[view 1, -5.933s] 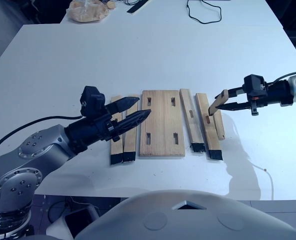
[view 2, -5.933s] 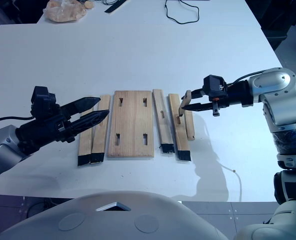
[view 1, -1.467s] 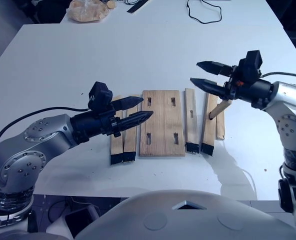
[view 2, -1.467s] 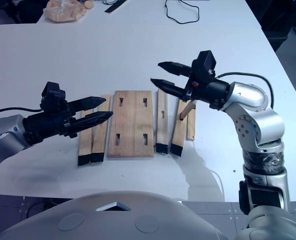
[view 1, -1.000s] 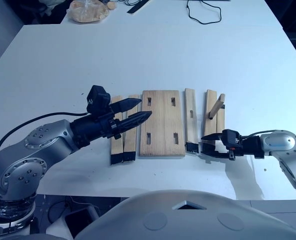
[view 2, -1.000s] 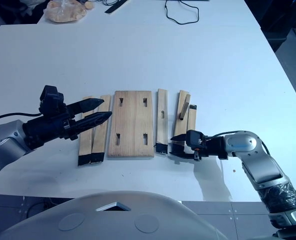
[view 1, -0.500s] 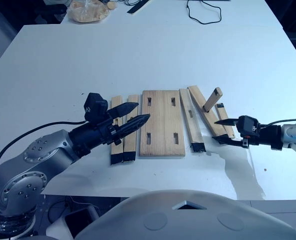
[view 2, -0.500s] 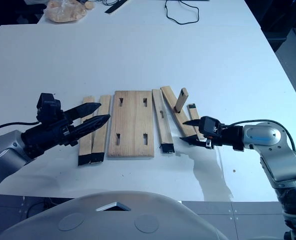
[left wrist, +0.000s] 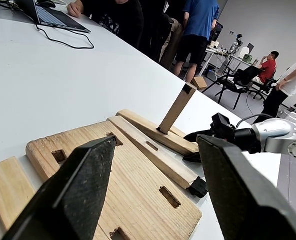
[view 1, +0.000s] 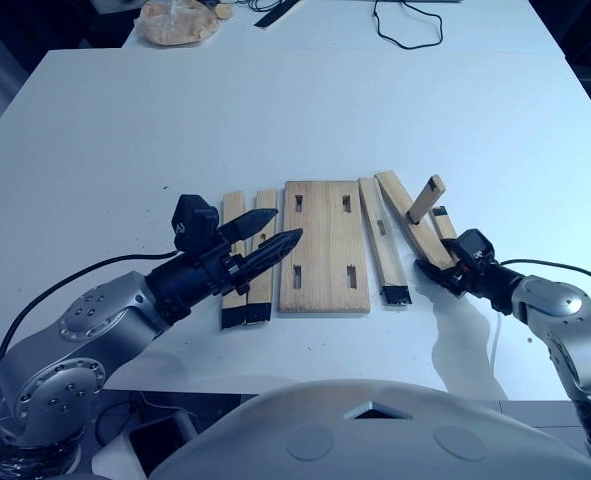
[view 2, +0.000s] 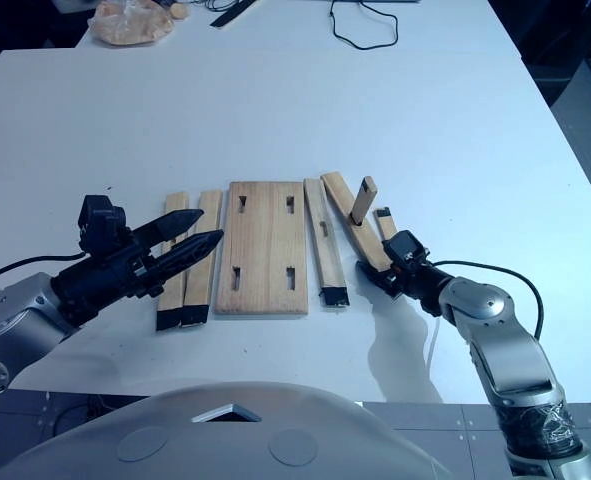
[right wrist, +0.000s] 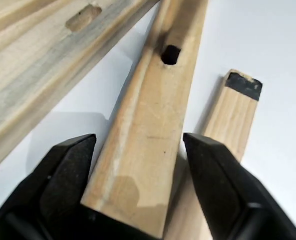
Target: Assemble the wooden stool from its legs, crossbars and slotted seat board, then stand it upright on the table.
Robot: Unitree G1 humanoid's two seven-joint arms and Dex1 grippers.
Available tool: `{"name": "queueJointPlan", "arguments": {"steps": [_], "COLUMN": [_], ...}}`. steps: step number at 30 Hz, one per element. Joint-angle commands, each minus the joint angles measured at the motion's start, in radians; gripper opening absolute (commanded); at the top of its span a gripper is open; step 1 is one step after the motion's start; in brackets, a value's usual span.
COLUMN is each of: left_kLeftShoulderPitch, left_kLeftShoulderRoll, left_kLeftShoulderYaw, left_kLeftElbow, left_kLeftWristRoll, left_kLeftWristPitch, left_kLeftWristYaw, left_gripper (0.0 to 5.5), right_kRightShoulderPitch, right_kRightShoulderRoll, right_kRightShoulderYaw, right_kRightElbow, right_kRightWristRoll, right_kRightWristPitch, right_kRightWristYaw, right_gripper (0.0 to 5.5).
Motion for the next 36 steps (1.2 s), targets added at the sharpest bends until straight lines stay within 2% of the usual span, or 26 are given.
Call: {"name": "queueJointPlan", "arguments": {"steps": [1,11,15,19,22,24,28,32,36], "left_kLeftShoulderPitch": [-0.010,-0.015,-0.024,-0.055,-0.090,-0.129,-0.269,-0.335,-0.384], "left_kLeftShoulderRoll": [0.019,0.028,0.033,0.057,0.068,0.073,0.069,0.080,0.061], "left_kLeftShoulderYaw": [0.007,0.017,0.029,0.043,0.048,0.045,0.033,0.008,-0.013], "left_kLeftElbow": [0.001,0.019,0.030,0.042,0.045,0.046,0.074,0.079,0.094], "left_kLeftWristRoll": [-0.005,0.003,0.011,0.011,-0.020,-0.063,-0.223,-0.305,-0.379], "left_kLeftWristPitch": [0.000,0.001,0.000,0.011,0.015,0.016,-0.003,0.005,-0.015], "left_kLeftWristYaw": [-0.003,0.006,0.014,0.013,0.018,0.013,0.024,-0.024,-0.019], "left_gripper": [2.97,2.97,2.97,2.97,2.97,2.97,3.46,3.47,3.47], "right_kRightShoulderPitch": [0.036,0.018,-0.041,-0.146,-0.250,-0.326,-0.401,-0.447,-0.479], "right_kRightShoulderRoll": [0.028,0.092,0.153,0.206,0.195,0.151,0.064,0.014,-0.012], "right_kRightShoulderYaw": [0.016,-0.013,-0.077,-0.149,-0.196,-0.231,-0.265,-0.267,-0.238], "right_kRightElbow": [-0.005,-0.005,-0.024,-0.123,-0.224,-0.249,-0.210,-0.158,-0.115], "right_kRightWristRoll": [-0.003,0.041,0.107,0.291,0.552,0.755,1.024,1.200,1.257], "right_kRightWristPitch": [0.039,0.086,0.123,0.138,0.233,0.301,0.378,0.404,0.403], "right_kRightWristYaw": [-0.025,-0.060,-0.089,-0.034,0.033,0.071,0.132,0.134,0.137], "right_gripper": [3.20,2.12,2.11,2.10,2.07,2.07,2.07,2.06,2.06]}}
